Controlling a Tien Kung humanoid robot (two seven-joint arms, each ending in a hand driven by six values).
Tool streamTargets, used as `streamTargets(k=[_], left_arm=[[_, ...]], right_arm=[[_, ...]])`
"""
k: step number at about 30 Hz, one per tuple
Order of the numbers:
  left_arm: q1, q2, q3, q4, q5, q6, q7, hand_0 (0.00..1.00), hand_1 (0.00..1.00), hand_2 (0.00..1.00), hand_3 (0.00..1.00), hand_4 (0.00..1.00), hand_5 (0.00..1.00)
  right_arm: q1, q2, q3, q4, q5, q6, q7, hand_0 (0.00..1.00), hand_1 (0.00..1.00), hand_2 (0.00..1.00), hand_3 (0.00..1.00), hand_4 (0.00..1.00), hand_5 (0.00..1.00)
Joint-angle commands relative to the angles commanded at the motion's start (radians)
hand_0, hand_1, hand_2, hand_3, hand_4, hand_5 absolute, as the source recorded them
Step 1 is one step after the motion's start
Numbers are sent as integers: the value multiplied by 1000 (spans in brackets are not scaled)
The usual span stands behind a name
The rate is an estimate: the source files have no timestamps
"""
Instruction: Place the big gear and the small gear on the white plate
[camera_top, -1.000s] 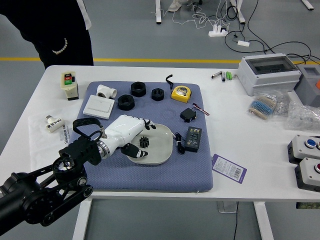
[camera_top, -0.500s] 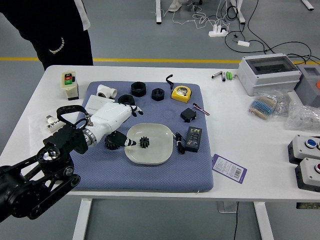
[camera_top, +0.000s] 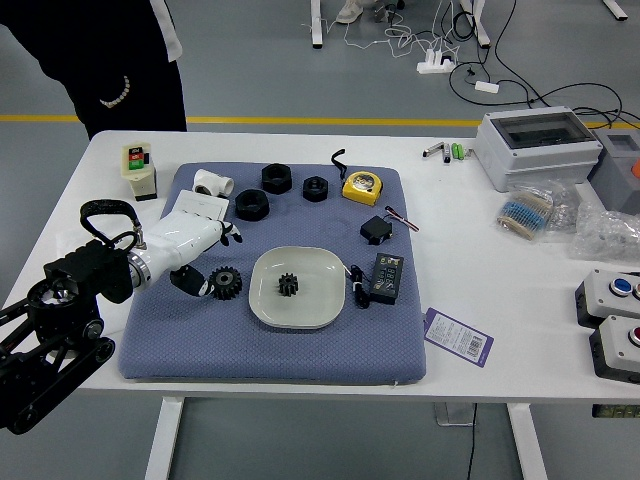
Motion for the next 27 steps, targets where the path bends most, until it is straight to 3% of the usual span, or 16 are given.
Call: streamTargets(k=[6,20,26,27], left_arm=[[-1,-6,37,15,-17,-18,-4,527,667,733,765,877,85],[-26,-44,49,74,-20,2,-9,521,661,734,758,870,115],[-38,-53,53,109,-24,-2,-13,516,657,730,747,843,98],[-40,-55,55,117,-25,-4,-13,510,644,706,733,779,70]], right_arm=[[-2,0,-3,0,2,-1,0,609,620,721,535,738,704],[3,-1,0,1,-1,0,-1,610,621,721,535,739,705],[6,-2,2,1,-1,0,-1,610,621,721,535,738,703],[6,-2,2,1,-1,0,-1,610,621,721,535,739,703]])
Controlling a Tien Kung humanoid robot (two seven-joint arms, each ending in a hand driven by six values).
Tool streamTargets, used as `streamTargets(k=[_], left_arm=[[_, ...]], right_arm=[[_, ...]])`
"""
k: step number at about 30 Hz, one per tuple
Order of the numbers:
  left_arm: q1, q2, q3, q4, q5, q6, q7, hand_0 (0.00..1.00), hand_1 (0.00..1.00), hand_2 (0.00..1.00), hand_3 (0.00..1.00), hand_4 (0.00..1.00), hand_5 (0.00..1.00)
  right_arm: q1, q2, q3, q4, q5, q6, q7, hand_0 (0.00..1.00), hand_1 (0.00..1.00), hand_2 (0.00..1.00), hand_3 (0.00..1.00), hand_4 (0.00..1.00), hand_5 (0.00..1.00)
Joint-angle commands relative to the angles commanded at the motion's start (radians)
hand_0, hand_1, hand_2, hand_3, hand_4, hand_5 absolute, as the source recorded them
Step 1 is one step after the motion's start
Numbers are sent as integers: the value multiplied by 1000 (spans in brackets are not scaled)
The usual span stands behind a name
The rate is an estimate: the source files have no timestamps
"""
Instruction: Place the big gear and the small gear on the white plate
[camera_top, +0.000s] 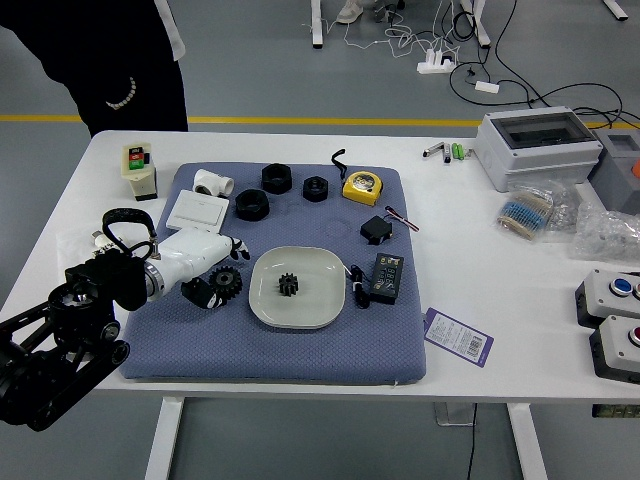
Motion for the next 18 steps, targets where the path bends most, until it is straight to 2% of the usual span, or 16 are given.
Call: streamTargets(k=[5,6,11,12,17,18], left_arm=[[-4,-4,6,20,-3,-5,-2,510,644,706,733,779,70],[-5,-5,6,25,-3,-6,-2,486,589,613,667,606,2],[-8,-6,5,31,-3,-16,1,486,589,613,667,606,2],[-8,-6,5,31,-3,-16,1,448,515,550,597,376,2],[-8,-5,1,24,-5,-19,2,448,515,550,597,376,2],[-8,-5,-1,22,-6,-20,3,407,467,493,555,237,2]], right_arm=[[1,0,0,0,0,0,0,610,621,721,535,739,703],[1,0,0,0,1,0,0,608,621,721,535,739,703],[2,0,0,0,1,0,0,608,621,721,535,739,703],[2,0,0,0,1,0,0,610,621,721,535,739,704],[2,-1,-1,0,1,0,0,610,621,721,535,739,704],[2,-1,0,0,0,0,0,610,621,722,535,738,706]])
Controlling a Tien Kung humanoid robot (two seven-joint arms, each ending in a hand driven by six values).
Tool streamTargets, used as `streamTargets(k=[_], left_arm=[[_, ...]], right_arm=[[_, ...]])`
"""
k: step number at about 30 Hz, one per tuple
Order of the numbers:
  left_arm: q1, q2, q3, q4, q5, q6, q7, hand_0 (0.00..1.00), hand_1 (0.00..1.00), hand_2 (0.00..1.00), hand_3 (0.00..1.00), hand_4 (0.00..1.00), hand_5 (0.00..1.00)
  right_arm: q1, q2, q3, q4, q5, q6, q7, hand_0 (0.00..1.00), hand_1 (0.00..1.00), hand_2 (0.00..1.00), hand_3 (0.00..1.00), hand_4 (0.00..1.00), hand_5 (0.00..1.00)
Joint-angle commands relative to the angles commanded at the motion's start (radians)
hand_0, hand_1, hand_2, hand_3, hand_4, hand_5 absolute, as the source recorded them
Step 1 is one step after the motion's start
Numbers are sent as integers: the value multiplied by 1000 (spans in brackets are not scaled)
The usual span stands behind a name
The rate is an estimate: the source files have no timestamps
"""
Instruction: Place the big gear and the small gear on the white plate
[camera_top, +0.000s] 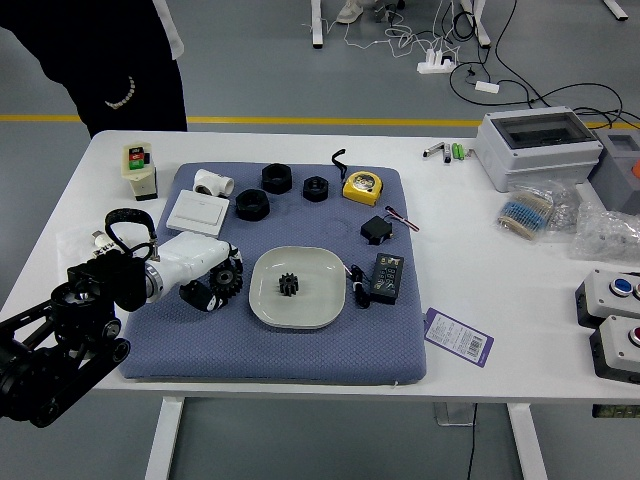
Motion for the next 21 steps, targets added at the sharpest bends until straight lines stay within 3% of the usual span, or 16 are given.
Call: streamTargets(k=[11,21], left_arm=[[1,7,-32,-27,6,-17,12,401,449,481,546,190,2],[-5,15,-76,-120,21,-31,29,393,439,474,540,150,2]], right_arm=[[0,0,2,0,1,0,0,610,621,722,535,738,706],[-3,1,0,0,2,0,0,610,621,722,534,738,706]])
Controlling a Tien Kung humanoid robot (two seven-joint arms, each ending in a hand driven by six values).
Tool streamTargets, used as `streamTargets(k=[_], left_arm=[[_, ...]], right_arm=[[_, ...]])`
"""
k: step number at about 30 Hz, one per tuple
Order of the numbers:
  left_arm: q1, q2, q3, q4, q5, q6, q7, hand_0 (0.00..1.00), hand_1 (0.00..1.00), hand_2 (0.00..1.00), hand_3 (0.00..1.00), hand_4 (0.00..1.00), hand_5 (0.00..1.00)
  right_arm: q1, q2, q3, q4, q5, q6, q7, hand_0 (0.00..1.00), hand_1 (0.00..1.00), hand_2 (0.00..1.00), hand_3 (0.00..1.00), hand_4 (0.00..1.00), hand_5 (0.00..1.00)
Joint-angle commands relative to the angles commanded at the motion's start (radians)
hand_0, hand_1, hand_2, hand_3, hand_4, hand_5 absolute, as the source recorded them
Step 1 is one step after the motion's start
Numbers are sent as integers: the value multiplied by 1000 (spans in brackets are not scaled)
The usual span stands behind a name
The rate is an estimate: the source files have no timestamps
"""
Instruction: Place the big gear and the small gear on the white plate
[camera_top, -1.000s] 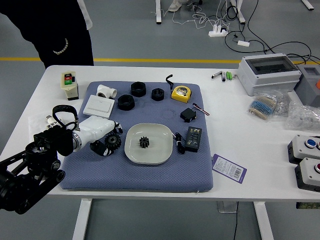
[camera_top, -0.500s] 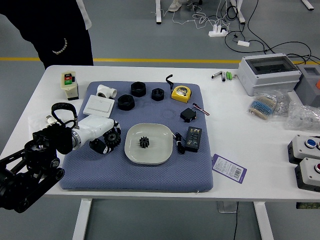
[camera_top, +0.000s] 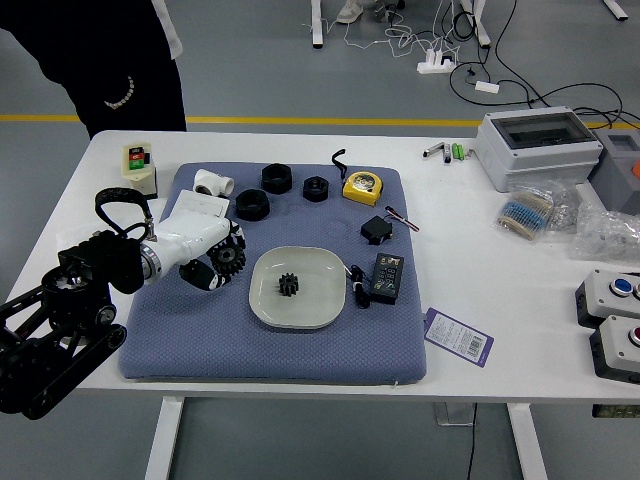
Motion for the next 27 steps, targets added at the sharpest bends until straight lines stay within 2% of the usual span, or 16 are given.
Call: streamTargets(k=[8,15,26,27], left_arm=[[-12,-9,15,-77,-6,-5,11,393,441,473,541,140,2],[-29,-38,85,-125,-36,1,10,392,442,473,544,129,2],[-51,-91,169,-92,-59,21,1,394,447,479,549,139,2],[-54,-95,174,-86,-60,24,0,398,459,493,559,195,2]], right_arm=[[-4,0,-3,0,2,0,0,610,621,721,534,738,706],[-6,1,-5,0,3,0,0,609,621,721,534,738,707],[-6,-1,-4,1,0,1,0,610,621,721,535,738,706],[-5,-2,-4,1,0,1,0,610,619,721,535,738,706]])
